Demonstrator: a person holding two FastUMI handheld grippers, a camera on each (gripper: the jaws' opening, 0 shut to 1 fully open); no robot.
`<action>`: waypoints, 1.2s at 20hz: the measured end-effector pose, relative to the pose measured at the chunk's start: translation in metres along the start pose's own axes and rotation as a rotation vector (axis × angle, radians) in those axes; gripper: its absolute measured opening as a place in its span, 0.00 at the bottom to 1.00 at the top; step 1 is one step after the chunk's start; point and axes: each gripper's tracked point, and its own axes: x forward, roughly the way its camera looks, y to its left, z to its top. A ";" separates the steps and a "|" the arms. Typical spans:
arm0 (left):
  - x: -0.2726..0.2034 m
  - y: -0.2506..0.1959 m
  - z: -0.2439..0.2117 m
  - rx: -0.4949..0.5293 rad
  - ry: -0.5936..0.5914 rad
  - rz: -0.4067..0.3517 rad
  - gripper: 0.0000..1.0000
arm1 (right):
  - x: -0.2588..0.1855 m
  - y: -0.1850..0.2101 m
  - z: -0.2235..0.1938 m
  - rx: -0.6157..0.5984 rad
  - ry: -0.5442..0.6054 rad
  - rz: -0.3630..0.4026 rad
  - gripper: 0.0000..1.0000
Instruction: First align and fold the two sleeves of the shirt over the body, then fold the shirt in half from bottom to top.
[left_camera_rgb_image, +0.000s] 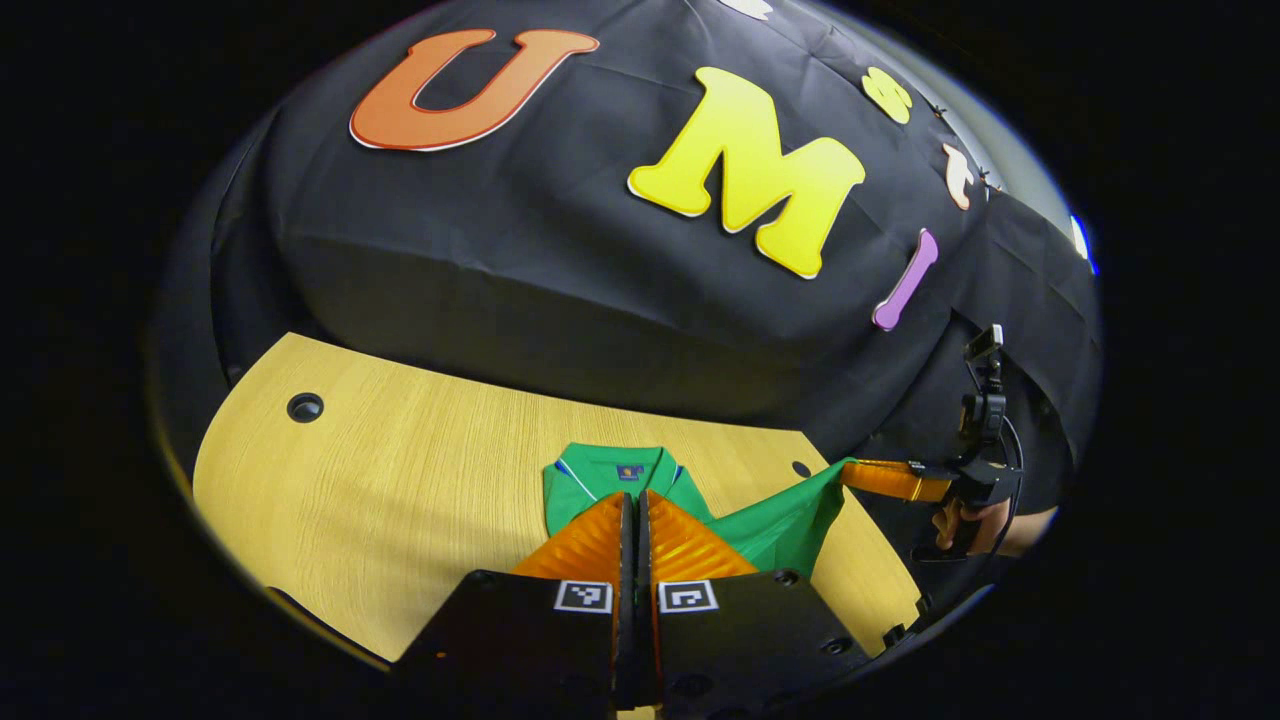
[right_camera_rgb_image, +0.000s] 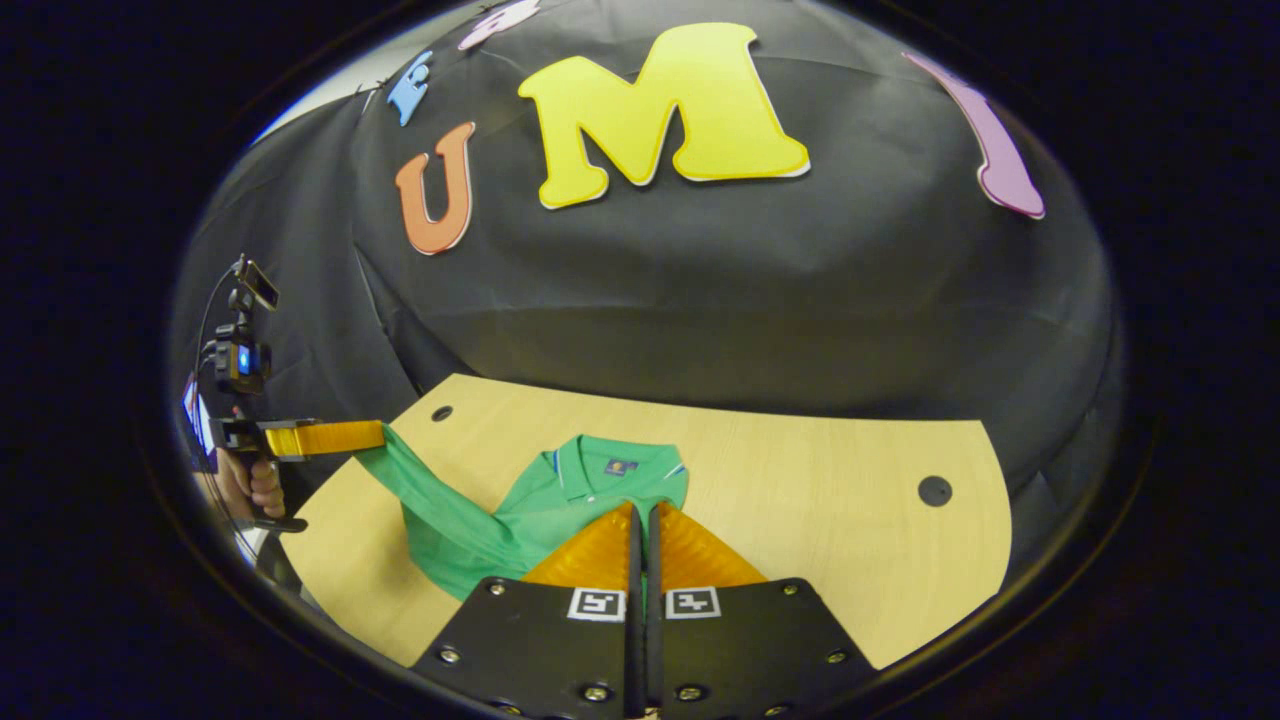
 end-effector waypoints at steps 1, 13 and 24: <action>0.005 0.004 0.004 0.005 -0.002 0.000 0.03 | 0.005 -0.003 0.004 0.001 -0.003 -0.004 0.01; 0.084 0.055 0.020 0.087 -0.012 0.067 0.03 | 0.085 -0.045 0.008 -0.011 -0.007 -0.098 0.00; 0.154 0.149 -0.021 0.116 -0.023 0.298 0.12 | 0.150 -0.094 -0.027 -0.015 0.026 -0.241 0.01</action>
